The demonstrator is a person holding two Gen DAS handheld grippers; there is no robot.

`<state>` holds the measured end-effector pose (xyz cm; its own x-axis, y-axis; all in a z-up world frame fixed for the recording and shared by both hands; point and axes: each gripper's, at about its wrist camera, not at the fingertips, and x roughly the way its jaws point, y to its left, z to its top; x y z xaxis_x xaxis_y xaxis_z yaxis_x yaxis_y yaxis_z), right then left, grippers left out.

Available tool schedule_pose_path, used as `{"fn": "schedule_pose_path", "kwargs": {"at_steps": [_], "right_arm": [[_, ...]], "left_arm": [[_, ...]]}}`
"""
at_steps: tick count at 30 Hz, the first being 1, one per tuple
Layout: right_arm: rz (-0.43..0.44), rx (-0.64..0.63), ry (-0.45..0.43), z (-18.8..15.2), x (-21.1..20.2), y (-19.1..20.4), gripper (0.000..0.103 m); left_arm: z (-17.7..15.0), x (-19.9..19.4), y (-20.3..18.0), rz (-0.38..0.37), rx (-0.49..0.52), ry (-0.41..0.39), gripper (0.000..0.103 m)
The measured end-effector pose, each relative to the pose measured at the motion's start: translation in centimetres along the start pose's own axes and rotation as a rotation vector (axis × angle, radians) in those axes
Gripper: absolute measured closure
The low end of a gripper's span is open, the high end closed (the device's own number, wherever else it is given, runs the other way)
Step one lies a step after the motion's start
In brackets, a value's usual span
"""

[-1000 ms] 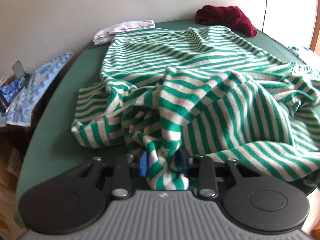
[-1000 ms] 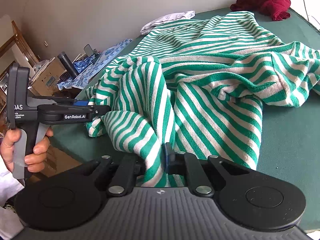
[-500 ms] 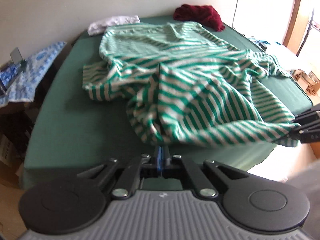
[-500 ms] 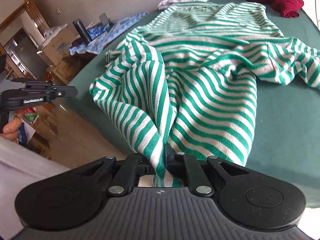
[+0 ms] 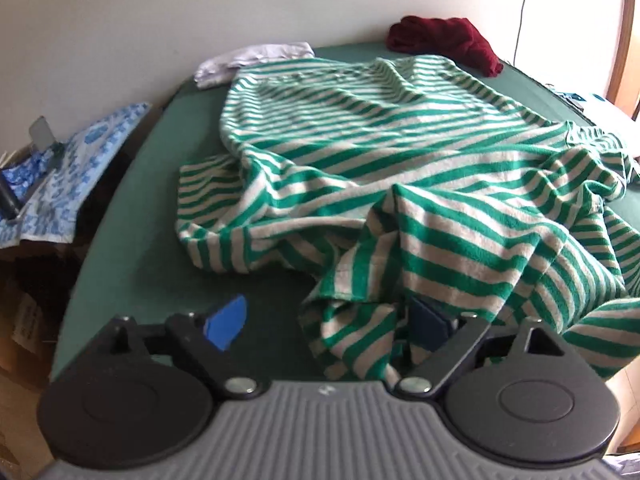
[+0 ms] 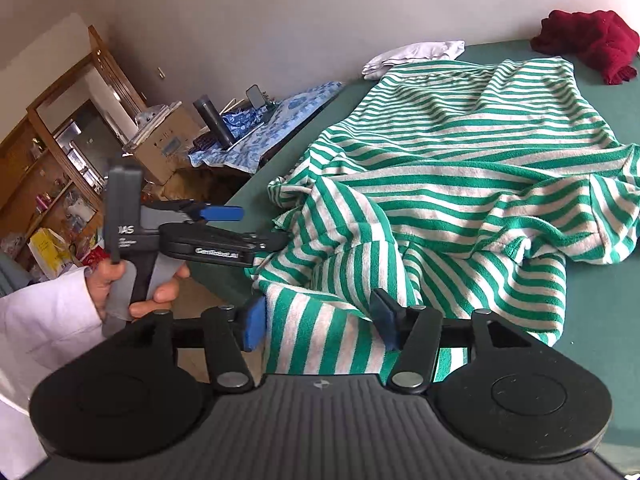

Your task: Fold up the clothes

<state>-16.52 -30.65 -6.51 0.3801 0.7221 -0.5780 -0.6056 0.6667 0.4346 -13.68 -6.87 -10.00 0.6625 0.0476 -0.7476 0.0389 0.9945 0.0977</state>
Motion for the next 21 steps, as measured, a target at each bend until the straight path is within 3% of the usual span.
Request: {"fn": "schedule_pose_path", "kwargs": {"at_steps": [1,3,4,7,10,15,21], "right_arm": [[-0.017,-0.016,0.008,0.0,0.1,0.2,0.039],[-0.083,-0.071,0.056,-0.6,-0.1,0.1,0.036],[-0.110,-0.095,0.079,-1.0,-0.3,0.0,0.036],[-0.136,-0.093,0.101,-1.9,-2.0,-0.7,0.036],[-0.107,-0.057,0.072,-2.0,-3.5,-1.0,0.036],[-0.015,0.029,-0.066,-0.2,-2.6,-0.7,0.027],[-0.128,-0.068,-0.071,1.1,5.0,-0.2,0.027]], "left_arm": [[0.0,0.8,-0.1,-0.013,0.003,0.014,0.017],[-0.2,0.9,-0.2,-0.056,-0.021,0.024,0.035],[-0.4,0.7,-0.2,-0.080,-0.038,0.027,0.052],[-1.2,-0.4,-0.5,-0.114,-0.053,0.024,0.073],[-1.9,-1.7,-1.0,-0.111,-0.044,0.019,0.081],[-2.4,-3.2,-1.3,-0.094,-0.035,0.020,0.092],[-3.2,-4.4,-0.6,-0.066,-0.060,0.033,0.095]]}}
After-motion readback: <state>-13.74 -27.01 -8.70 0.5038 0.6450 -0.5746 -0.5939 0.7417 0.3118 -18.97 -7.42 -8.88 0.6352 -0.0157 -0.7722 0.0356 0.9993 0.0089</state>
